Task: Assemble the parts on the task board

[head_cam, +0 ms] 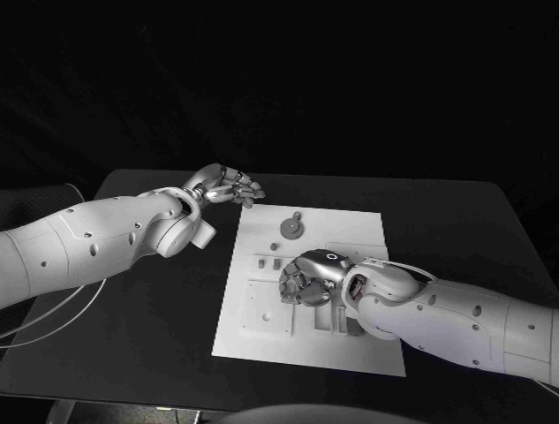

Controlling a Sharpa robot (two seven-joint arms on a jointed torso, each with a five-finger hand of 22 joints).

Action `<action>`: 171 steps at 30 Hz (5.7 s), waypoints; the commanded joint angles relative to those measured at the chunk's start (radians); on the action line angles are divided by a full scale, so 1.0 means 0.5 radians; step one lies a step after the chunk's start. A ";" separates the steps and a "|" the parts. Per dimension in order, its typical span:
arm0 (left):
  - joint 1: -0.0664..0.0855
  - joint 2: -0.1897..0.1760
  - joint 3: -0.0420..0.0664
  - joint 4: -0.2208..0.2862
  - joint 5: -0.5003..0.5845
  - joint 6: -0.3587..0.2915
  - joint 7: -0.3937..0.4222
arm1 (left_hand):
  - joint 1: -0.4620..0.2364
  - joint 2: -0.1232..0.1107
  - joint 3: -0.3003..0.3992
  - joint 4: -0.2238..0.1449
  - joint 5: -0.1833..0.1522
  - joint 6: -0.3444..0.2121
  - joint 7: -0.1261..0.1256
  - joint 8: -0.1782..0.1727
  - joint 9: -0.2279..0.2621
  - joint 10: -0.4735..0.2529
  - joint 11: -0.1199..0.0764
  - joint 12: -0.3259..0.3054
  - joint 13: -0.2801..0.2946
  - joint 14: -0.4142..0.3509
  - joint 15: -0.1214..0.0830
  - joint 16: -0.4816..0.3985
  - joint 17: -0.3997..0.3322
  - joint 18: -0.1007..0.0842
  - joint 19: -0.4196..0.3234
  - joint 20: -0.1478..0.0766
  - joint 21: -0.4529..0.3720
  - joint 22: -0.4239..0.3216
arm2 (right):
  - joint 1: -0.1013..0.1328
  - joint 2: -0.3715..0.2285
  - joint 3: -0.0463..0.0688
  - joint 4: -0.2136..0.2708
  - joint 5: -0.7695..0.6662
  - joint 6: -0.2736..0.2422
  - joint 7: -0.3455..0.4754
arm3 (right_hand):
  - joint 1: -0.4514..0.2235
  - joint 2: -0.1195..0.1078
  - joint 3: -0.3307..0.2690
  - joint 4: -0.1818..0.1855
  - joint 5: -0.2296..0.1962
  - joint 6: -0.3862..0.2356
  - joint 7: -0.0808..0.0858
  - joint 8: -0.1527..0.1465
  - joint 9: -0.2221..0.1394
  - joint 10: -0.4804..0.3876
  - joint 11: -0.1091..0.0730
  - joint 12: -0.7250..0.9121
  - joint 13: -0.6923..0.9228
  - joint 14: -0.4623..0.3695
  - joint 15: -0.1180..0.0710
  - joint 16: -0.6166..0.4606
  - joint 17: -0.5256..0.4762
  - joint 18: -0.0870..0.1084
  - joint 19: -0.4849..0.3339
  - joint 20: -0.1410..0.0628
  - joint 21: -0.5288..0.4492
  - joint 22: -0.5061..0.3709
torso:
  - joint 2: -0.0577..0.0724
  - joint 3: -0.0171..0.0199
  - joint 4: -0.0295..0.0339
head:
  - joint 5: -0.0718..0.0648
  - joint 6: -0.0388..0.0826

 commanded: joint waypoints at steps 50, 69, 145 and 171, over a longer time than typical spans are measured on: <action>0.002 -0.006 0.002 -0.001 0.009 0.022 0.000 | 0.023 -0.003 -0.015 -0.001 -0.008 -0.017 -0.005 -0.015 -0.007 -0.009 0.013 -0.027 -0.010 -0.022 0.006 -0.018 0.009 0.035 -0.024 0.007 -0.013 0.002 | 0.001 -0.123 -0.008 0.128 0.027 -0.036 -0.048 | 0.002 -0.179 -0.036 0.002 0.004 -0.335 0.226 -0.225 -0.101 -0.099 0.156 0.004 0.055 -0.058 0.123 0.001 0.022 0.072 -0.021 -0.001 -0.021 0.015 | -0.001 0.0006 -0.001 | -0.011 -0.003; 0.002 -0.016 0.001 -0.006 0.009 0.011 0.014 | 0.030 -0.002 -0.013 -0.003 -0.007 -0.007 -0.005 -0.009 -0.004 0.002 0.010 -0.024 -0.010 -0.020 0.006 -0.019 0.014 0.037 -0.022 0.007 -0.012 0.005 | 0.142 -0.509 0.169 0.421 0.390 -0.083 -0.004 | -0.010 -0.160 -0.032 0.009 0.004 -0.291 0.213 -0.198 -0.094 -0.085 0.143 0.013 0.053 -0.045 0.111 0.007 0.022 0.072 -0.006 -0.003 -0.013 0.017 | 0.000 0.0030 -0.004 | -0.055 0.034; 0.001 -0.024 0.001 -0.005 0.009 0.021 0.018 | 0.032 0.000 -0.014 -0.001 -0.006 0.004 0.005 -0.004 -0.003 0.012 0.007 -0.028 -0.012 -0.022 0.007 -0.024 0.020 0.038 -0.022 0.009 -0.010 0.011 | -0.051 -0.496 0.144 0.092 0.129 -0.167 0.065 | 0.075 -0.072 -0.015 -0.003 0.004 -0.098 0.143 -0.087 -0.079 -0.061 0.077 0.005 0.031 -0.044 0.052 0.003 0.019 0.072 -0.023 -0.006 -0.006 0.028 | 0.000 0.0002 0.000 | -0.059 0.017; 0.001 -0.026 0.001 -0.006 0.009 0.017 0.018 | 0.031 0.002 -0.015 -0.001 -0.007 0.004 0.005 -0.004 -0.004 0.013 0.007 -0.029 -0.013 -0.021 0.007 -0.025 0.022 0.038 -0.023 0.009 -0.010 0.013 | -0.052 -0.481 0.144 0.080 0.083 -0.248 0.055 | 0.065 0.033 -0.009 -0.004 0.005 0.011 0.105 -0.038 -0.066 -0.023 0.040 -0.010 0.024 -0.024 0.020 0.001 0.014 0.072 -0.016 -0.014 0.004 0.029 | 0.000 0.0004 0.000 | -0.061 0.012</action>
